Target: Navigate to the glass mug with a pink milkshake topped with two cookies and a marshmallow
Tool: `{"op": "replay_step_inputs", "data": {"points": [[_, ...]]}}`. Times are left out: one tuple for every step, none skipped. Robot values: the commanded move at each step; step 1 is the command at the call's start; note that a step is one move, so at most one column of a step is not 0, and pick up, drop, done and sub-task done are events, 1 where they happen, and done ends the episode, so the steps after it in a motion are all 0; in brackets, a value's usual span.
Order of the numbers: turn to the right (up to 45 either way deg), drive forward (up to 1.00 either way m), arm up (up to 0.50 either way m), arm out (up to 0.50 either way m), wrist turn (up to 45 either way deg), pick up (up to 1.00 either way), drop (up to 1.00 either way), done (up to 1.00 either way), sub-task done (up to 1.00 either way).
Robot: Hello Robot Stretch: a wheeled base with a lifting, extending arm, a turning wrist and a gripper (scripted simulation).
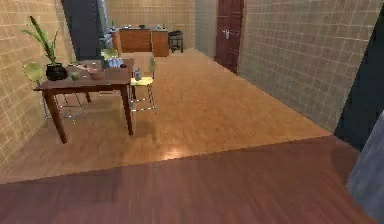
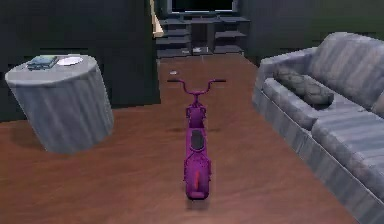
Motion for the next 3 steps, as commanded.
{"op": "replay_step_inputs", "data": {"points": [[0.0,1.00,0.00,0.00,0.0,0.00,0.00,0.00,0.00],[0.0,1.00,0.00,0.00,0.0,0.00,0.00,0.00,0.00],[-21.0,0.00,0.00,0.00,0.0,0.00,0.00,0.00,0.00]]}}
